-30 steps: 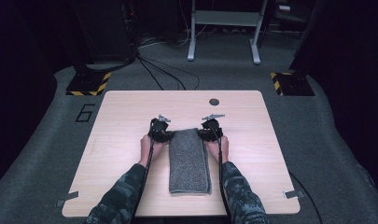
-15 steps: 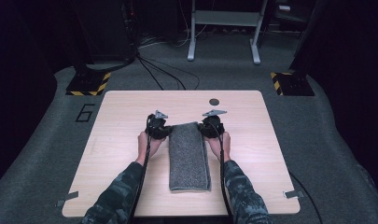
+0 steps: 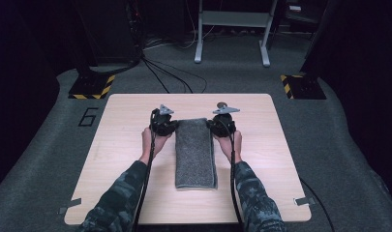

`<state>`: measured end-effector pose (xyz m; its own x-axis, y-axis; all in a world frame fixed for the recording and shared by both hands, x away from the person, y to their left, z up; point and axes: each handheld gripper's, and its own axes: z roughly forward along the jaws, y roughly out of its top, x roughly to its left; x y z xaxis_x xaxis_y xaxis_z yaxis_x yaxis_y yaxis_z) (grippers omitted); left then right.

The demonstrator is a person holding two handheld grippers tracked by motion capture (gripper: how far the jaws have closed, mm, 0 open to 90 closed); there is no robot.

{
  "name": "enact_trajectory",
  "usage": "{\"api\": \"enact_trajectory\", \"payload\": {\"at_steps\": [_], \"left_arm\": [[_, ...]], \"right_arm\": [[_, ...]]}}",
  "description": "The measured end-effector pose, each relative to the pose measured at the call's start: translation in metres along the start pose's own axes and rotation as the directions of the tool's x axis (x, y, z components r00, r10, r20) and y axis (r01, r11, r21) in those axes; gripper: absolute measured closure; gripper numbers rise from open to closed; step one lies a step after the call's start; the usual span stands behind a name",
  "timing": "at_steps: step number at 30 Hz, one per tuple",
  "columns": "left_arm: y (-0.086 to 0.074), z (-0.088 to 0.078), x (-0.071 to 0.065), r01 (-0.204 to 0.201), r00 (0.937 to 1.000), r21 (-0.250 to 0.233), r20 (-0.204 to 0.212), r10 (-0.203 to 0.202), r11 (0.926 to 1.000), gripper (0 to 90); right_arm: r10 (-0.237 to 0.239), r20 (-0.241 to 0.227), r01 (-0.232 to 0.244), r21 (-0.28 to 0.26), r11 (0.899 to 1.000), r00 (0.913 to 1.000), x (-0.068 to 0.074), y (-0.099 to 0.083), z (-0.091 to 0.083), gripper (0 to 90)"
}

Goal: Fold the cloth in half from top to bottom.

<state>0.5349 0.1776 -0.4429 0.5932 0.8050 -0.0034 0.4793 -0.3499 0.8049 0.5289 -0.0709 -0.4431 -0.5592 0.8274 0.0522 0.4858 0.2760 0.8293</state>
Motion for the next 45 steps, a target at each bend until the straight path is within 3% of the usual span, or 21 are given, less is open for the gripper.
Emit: {"api": "enact_trajectory", "payload": {"at_steps": [5,10,15,20,25,38,45], "left_arm": [[0.009,-0.006,0.003,-0.003,0.9999,-0.032,-0.014,0.002,0.9995,86.4],[0.013,-0.013,0.004,-0.040,0.9988,-0.047,-0.030,0.038,0.9981,86.4],[0.017,-0.017,0.006,-0.047,0.9984,-0.063,-0.034,0.045,0.9969,86.3],[0.029,-0.023,0.005,-0.080,0.9955,-0.085,-0.056,0.076,0.9931,86.2],[0.030,-0.023,0.001,-0.099,0.9944,-0.087,-0.048,0.095,0.9914,85.7],[-0.004,-0.026,-0.022,-0.124,0.9919,-0.080,0.017,0.126,0.9891,85.7],[-0.017,-0.036,-0.035,-0.153,0.9862,-0.070,0.052,0.157,0.9857,85.5]], "right_arm": [[-0.013,0.014,0.013,-0.021,1.000,0.9998,0.002,0.010,-0.003,86.0],[-0.028,0.020,0.029,-0.047,0.998,0.9994,0.005,0.018,-0.005,86.1],[-0.041,0.023,0.042,-0.076,0.996,0.9989,0.007,0.023,-0.010,86.1],[-0.054,0.027,0.057,-0.101,0.993,0.9982,0.007,0.031,-0.016,85.9],[-0.063,0.037,0.066,-0.115,0.991,0.9974,0.005,0.035,-0.021,85.9],[-0.123,0.005,0.123,-0.078,0.989,0.9924,0.009,-0.008,-0.032,85.4],[-0.138,-0.012,0.137,-0.069,0.988,0.9904,0.016,-0.031,-0.038,85.2]]}}
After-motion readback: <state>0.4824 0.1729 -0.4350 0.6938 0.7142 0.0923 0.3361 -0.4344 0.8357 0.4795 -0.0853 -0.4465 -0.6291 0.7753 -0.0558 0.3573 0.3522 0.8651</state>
